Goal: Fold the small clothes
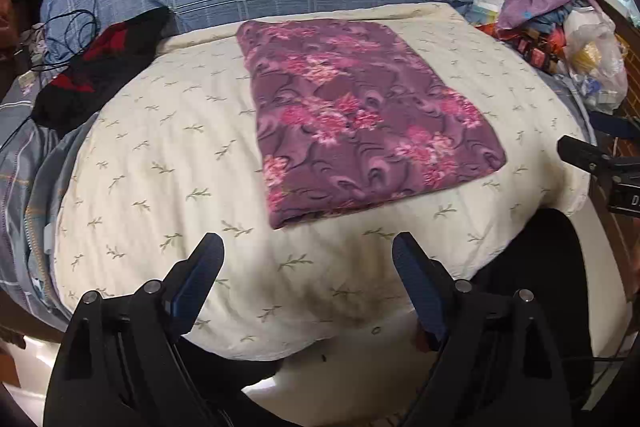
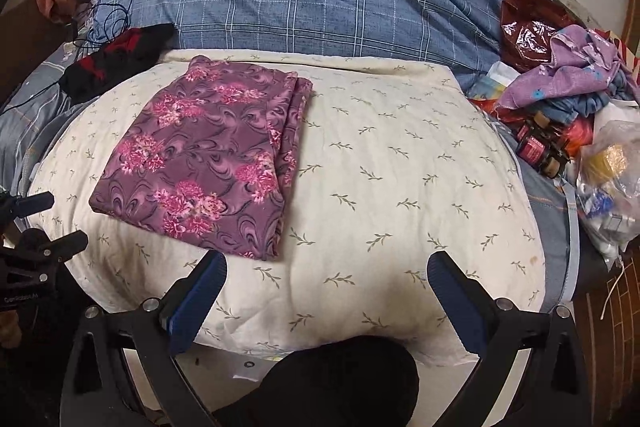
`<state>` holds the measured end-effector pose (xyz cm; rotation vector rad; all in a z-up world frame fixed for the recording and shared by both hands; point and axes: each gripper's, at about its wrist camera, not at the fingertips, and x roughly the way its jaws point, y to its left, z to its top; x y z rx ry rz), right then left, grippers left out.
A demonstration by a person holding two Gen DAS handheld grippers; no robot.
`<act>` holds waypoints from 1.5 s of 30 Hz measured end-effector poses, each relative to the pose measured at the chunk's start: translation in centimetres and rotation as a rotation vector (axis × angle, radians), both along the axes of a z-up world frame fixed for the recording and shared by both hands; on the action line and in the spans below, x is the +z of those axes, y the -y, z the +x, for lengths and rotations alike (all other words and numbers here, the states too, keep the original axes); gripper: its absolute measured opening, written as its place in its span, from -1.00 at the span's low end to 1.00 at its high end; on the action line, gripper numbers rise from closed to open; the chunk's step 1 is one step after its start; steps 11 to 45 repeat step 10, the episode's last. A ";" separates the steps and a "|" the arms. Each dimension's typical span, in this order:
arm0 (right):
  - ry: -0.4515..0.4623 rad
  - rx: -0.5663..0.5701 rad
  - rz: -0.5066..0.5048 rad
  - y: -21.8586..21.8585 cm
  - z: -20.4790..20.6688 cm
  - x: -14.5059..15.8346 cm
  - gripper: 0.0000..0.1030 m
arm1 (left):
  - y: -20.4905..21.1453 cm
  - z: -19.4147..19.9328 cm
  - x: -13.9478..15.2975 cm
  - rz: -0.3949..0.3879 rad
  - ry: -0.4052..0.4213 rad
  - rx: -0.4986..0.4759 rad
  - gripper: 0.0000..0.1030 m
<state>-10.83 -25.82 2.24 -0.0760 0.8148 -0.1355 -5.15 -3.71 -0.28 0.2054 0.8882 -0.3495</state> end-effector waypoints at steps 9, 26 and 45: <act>0.011 0.001 -0.015 0.5 -0.2 0.5 0.97 | 1.1 -0.7 2.0 -0.028 0.069 -0.031 0.69; 0.010 -0.001 -0.013 0.6 -0.2 0.5 0.97 | 1.2 -0.7 2.0 -0.027 0.069 -0.028 0.69; 0.010 -0.001 -0.013 0.6 -0.2 0.5 0.97 | 1.2 -0.7 2.0 -0.027 0.069 -0.028 0.69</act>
